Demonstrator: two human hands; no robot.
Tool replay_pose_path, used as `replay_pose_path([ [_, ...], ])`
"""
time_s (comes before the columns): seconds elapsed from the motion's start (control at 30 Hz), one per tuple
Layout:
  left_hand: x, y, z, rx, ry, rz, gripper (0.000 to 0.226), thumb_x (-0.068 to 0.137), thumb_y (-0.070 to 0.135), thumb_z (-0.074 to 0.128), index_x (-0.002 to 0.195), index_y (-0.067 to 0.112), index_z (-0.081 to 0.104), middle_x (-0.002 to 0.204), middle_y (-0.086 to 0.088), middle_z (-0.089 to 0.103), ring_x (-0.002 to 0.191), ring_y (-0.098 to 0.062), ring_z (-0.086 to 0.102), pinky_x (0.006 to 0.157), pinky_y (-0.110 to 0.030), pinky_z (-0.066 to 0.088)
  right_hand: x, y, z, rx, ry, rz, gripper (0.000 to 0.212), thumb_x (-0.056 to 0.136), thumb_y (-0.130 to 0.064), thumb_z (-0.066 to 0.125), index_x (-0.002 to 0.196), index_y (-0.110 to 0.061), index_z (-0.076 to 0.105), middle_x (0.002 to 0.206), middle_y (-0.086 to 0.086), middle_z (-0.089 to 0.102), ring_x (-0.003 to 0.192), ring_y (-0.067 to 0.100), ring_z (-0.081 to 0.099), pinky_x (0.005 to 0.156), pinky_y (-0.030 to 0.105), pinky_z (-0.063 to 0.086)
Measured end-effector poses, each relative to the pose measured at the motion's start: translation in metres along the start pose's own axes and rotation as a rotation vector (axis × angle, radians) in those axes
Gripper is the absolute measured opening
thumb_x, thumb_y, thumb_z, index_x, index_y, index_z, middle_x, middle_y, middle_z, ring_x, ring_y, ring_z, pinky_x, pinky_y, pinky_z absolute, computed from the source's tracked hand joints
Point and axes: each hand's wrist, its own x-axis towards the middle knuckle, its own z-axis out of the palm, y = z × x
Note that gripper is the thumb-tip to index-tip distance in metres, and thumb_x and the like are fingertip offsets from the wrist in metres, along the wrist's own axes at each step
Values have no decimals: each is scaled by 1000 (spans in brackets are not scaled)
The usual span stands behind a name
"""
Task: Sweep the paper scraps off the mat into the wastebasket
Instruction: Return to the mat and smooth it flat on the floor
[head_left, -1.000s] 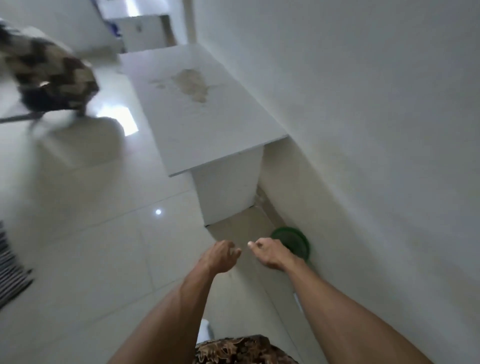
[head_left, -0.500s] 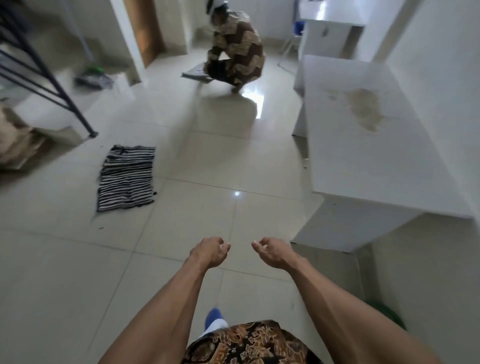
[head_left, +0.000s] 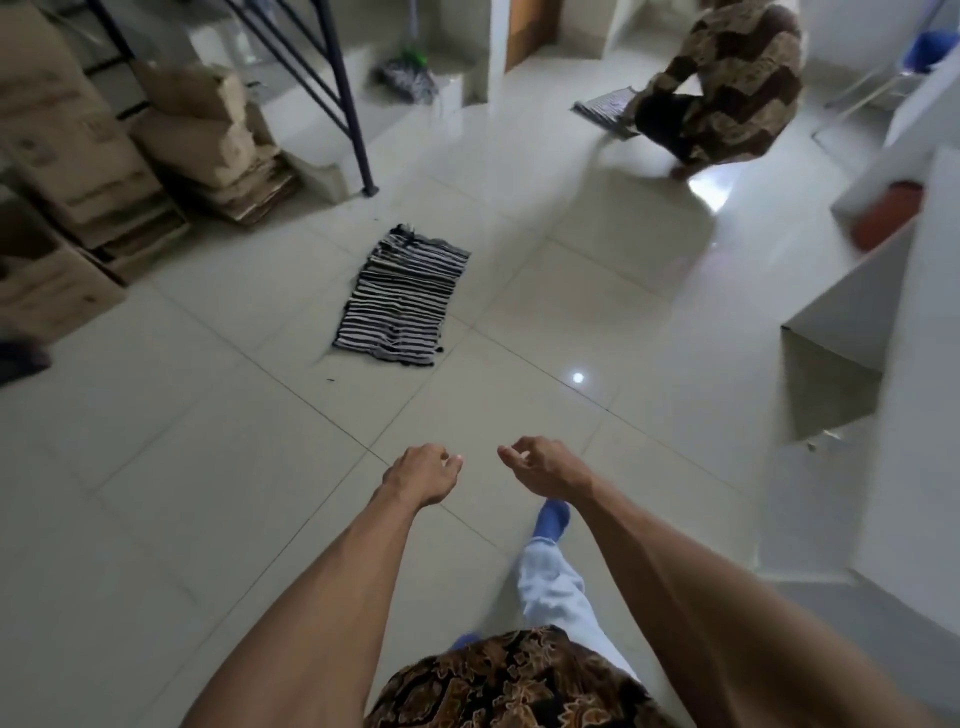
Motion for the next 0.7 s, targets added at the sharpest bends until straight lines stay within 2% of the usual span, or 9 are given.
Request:
replay_pose_path([
  [0.13, 56, 11, -37, -61, 46, -90, 47, 92, 47, 41, 118, 16, 65, 129, -11, 62, 119, -30, 57, 101, -39, 45, 71, -23, -46, -88, -38, -52, 53, 101, -49, 38, 121, -8, 65, 121, 17, 68, 110, 32, 63, 96, 39, 50],
  [0.27, 116, 31, -76, -144, 86, -192, 45, 90, 47, 40, 107, 16, 68, 123, -10, 65, 114, -30, 59, 98, -37, 47, 144, -50, -103, -192, -114, -94, 54, 102, -48, 36, 124, -8, 63, 123, 16, 67, 113, 32, 61, 97, 38, 48],
  [0.4, 166, 51, -117, -228, 154, -262, 49, 90, 44, 37, 110, 7, 64, 122, -15, 65, 111, -33, 59, 93, -38, 47, 202, -84, -155, -238, -119, -187, 52, 103, -45, 37, 121, -5, 64, 123, 17, 66, 111, 33, 62, 91, 34, 47],
  [0.47, 187, 62, -135, -262, 153, -293, 48, 90, 44, 38, 113, 10, 63, 126, -13, 63, 112, -31, 58, 94, -38, 47, 230, -99, -175, -256, -142, -214, 51, 103, -43, 38, 117, -3, 66, 122, 17, 66, 111, 33, 61, 93, 35, 47],
  [0.57, 224, 70, -161, -316, 170, -352, 48, 89, 47, 40, 117, 16, 64, 128, -9, 63, 116, -29, 58, 99, -38, 47, 277, -127, -202, -300, -158, -235, 47, 101, -44, 42, 116, -8, 68, 121, 16, 67, 113, 34, 61, 94, 36, 47],
  [0.7, 286, 73, -198, -365, 202, -378, 41, 87, 46, 41, 100, 17, 68, 117, -10, 68, 108, -30, 61, 95, -39, 50, 346, -166, -234, -369, -206, -263, 47, 99, -47, 43, 119, -11, 66, 123, 16, 65, 116, 33, 59, 97, 37, 47],
])
